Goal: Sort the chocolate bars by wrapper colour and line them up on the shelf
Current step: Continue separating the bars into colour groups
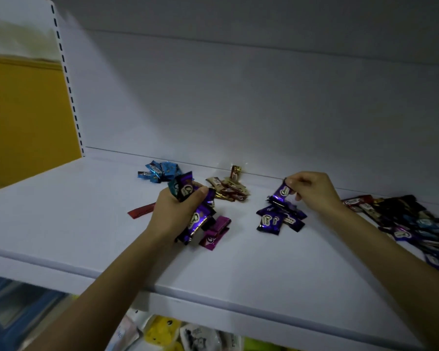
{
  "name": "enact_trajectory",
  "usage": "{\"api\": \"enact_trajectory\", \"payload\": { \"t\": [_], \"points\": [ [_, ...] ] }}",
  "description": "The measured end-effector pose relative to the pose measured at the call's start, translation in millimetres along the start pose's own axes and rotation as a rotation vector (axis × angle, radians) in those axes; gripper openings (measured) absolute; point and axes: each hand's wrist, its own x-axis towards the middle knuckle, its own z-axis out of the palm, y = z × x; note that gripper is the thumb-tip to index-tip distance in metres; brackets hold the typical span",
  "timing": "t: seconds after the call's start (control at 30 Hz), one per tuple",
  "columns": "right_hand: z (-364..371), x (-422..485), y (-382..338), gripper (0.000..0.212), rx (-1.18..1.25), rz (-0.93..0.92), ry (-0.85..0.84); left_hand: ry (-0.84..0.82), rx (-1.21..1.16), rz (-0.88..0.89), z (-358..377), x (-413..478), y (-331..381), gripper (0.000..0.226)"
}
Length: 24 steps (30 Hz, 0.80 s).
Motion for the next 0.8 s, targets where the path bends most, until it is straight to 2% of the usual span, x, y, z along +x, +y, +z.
{"api": "enact_trajectory", "payload": {
  "t": [0.23,0.27,0.33,0.4,0.47,0.53,0.6,0.63,0.73,0.8],
  "points": [
    [-7.2,-6.4,43.6,0.006,-0.067,0.090,0.036,-0.155,-0.091,-0.008,52.7,7.0,10.1,0.010],
    [-6.6,-6.8,44.0,0.002,-0.113,0.081,0.058,-0.161,-0.097,-0.012,59.4,8.8,10.9,0.014],
    [-6.6,-8.9,40.3,0.010,-0.167,0.020,0.149,-0.167,-0.116,-0.039,73.9,13.5,12.4,0.026],
    [-6.8,-17.8,27.2,0.016,-0.005,-0.065,0.178,-0.175,-0.133,-0.065,88.9,19.6,15.4,0.030],
    [-3.7,-32.0,10.0,0.030,0.240,-0.092,0.071,-0.199,-0.157,-0.072,102.7,25.6,17.5,0.023],
    [1.7,-41.5,-0.7,0.030,0.376,-0.091,-0.045,-0.219,-0.130,-0.051,111.3,29.2,17.7,0.015],
    [5.6,-42.5,-4.5,0.011,0.401,-0.141,-0.100,-0.264,-0.110,-0.009,115.5,28.5,15.7,0.014],
    [6.6,-41.4,-4.3,0.009,0.388,-0.174,-0.105,-0.300,-0.124,0.000,116.2,27.9,13.3,0.012],
    [4.3,-37.1,-1.6,0.015,0.392,-0.146,-0.061,-0.352,-0.154,-0.008,114.1,28.9,8.1,0.013],
    [-1.3,-31.1,2.8,0.016,0.404,-0.081,0.038,-0.324,-0.166,-0.048,111.8,33.3,3.4,0.003]
  ]
}}
